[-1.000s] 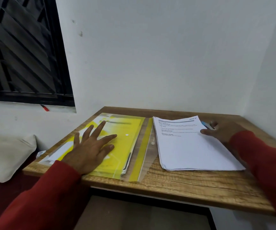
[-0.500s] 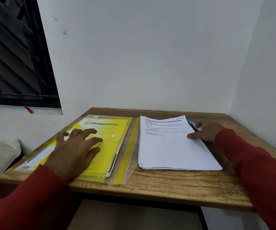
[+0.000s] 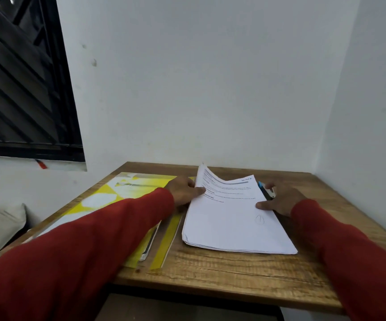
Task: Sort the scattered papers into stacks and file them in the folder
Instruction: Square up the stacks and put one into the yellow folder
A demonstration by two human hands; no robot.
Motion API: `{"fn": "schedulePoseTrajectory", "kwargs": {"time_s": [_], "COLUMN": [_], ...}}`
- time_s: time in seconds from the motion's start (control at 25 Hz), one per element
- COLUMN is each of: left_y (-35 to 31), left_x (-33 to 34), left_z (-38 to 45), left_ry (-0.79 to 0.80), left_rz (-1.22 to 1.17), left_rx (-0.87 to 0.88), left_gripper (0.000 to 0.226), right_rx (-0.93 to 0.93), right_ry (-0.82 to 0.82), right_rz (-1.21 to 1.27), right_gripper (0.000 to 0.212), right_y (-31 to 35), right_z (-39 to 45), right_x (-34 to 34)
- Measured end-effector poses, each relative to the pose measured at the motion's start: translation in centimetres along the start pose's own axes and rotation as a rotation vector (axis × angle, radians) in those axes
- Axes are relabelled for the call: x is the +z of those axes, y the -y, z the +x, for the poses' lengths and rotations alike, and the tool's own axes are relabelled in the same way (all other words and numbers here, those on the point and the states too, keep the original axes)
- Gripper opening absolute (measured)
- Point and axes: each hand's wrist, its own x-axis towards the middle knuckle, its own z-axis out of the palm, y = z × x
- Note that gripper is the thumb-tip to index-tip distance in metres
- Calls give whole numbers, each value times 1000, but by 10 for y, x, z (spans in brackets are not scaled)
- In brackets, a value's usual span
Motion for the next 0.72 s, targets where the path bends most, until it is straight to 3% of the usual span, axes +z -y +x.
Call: {"fn": "schedulePoseTrajectory", "kwargs": {"time_s": [0.08, 0.2, 0.32, 0.4, 0.52, 0.64, 0.72], "left_y": [-2, -3, -11, -14, -15, -12, -7], "left_x": [5, 3, -8, -16, -17, -16, -26], "left_z": [4, 4, -1, -4, -14, -26, -35], "left_ry": [-31, -65, -84, -79, -30, 40, 4], "left_rz": [-232, -460, -766, -903, -948, -884, -682], "left_rx": [-4, 9, 12, 21, 20, -16, 13], "left_gripper": [19, 40, 17, 11, 20, 24, 25], "right_rx": [-1, 26, 57, 41, 4, -21, -24], "right_ry": [-1, -30, -88, -68, 194, 294, 283], "right_rz": [23, 88, 290, 605, 1110, 1152, 1111], "right_gripper": [77, 79, 88, 72, 43, 35, 31], "right_y": [2, 4, 10, 17, 27, 34, 35], "right_z": [1, 3, -1, -8, -17, -23, -24], "right_x": [-1, -2, -4, -5, -6, -4, -2]}}
